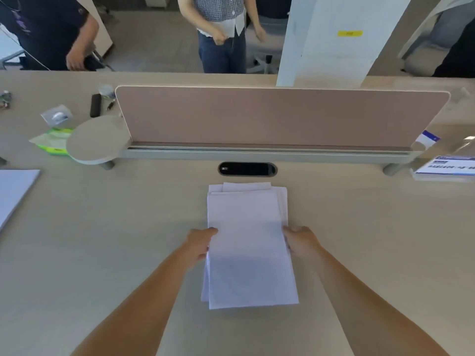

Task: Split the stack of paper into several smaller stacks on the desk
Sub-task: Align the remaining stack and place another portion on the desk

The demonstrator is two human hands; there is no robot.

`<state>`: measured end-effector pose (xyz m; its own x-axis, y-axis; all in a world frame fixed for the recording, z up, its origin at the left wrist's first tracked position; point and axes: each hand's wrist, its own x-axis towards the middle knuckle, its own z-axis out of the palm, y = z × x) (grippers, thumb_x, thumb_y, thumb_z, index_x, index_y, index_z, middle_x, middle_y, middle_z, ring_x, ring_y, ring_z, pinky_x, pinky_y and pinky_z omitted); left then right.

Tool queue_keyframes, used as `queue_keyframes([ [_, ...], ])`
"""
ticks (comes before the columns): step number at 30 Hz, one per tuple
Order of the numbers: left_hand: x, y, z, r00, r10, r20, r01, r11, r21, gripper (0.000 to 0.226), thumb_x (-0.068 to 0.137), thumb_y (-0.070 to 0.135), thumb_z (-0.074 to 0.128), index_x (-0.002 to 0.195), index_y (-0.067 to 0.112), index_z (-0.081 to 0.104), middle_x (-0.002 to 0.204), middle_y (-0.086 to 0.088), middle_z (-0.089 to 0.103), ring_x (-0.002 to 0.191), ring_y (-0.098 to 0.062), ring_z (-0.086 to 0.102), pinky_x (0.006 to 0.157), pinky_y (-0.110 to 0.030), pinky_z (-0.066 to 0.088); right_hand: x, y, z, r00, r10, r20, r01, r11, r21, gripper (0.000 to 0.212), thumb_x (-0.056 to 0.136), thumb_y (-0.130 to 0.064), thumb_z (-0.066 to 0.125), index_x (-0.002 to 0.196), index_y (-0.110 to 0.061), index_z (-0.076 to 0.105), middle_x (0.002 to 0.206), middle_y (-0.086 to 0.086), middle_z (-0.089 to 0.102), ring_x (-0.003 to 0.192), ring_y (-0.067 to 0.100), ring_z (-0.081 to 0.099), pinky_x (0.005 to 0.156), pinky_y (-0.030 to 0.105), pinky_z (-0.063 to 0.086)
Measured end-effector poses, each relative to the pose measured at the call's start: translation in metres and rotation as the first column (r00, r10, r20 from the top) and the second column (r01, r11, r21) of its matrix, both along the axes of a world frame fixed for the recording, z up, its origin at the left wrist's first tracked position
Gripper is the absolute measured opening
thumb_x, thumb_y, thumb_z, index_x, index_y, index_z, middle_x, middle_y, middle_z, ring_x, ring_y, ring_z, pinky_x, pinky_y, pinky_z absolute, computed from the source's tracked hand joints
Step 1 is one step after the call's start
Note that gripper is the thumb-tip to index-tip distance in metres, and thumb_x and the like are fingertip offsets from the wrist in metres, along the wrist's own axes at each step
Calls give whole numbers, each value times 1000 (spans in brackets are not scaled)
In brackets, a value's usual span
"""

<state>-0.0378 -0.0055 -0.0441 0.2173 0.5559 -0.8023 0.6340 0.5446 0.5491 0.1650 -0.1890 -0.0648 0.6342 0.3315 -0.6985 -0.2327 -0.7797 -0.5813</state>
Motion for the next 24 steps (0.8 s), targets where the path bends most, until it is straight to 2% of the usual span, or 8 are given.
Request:
queue_keyframes([
  [4,4,6,-14,999,7,-36,-6,1000,30,33,89,29,64,108,2,62,82,-11,57,61,-21,51,61,-26,40,11,9,-4,1000,9,-9,-9,1000,-25,50,68,-57,62,60,-9,67,54,7,65,58,29,67,63,38,54],
  [7,7,10,-17,997,-6,-72,8,1000,22,44,86,32,65,116,-1,60,81,-12,59,60,-21,52,60,-26,43,6,20,13,998,20,-58,-22,999,-32,38,81,-43,61,64,-9,62,53,4,59,51,23,58,52,28,46],
  [10,11,10,-16,994,-32,-102,38,998,53,35,86,29,64,106,1,59,81,-12,53,62,-23,48,60,-27,40,3,26,12,993,27,-113,-31,999,-35,40,86,-44,62,82,-4,67,71,9,67,62,23,62,62,31,54],
  [13,14,11,-12,985,-95,-145,114,985,131,18,84,25,61,80,10,51,74,-9,43,66,-22,42,64,-28,36,0,33,10,990,42,-136,-45,999,-16,42,82,-43,68,94,-3,69,79,11,67,66,25,61,61,32,49],
  [16,13,13,-13,958,-169,-232,221,950,221,30,84,21,57,61,15,38,62,-3,37,57,-20,38,60,-26,33,-5,38,7,986,44,-163,-45,999,-3,48,71,-39,78,100,-2,70,86,9,72,74,26,69,67,35,56],
  [20,12,8,-14,908,-293,-299,362,908,210,19,87,29,56,83,13,47,72,0,46,72,-24,51,63,-26,39,-11,39,-16,978,35,-204,-42,999,-28,78,50,-51,81,113,-8,66,103,9,73,91,29,71,87,44,59],
  [23,9,7,-14,913,-265,-309,336,920,203,32,84,32,58,103,6,57,70,2,42,61,-19,46,51,-25,35,-21,43,-1,986,44,-163,-50,998,-29,40,81,-29,72,116,-8,66,94,6,69,81,23,66,69,26,51],
  [24,8,7,-13,913,-266,-308,336,920,203,25,82,31,59,93,10,53,68,2,41,57,-17,44,49,-24,34,-21,43,1,986,48,-158,-53,998,-26,30,87,-22,67,113,-9,67,89,6,67,74,21,62,62,24,46],
])
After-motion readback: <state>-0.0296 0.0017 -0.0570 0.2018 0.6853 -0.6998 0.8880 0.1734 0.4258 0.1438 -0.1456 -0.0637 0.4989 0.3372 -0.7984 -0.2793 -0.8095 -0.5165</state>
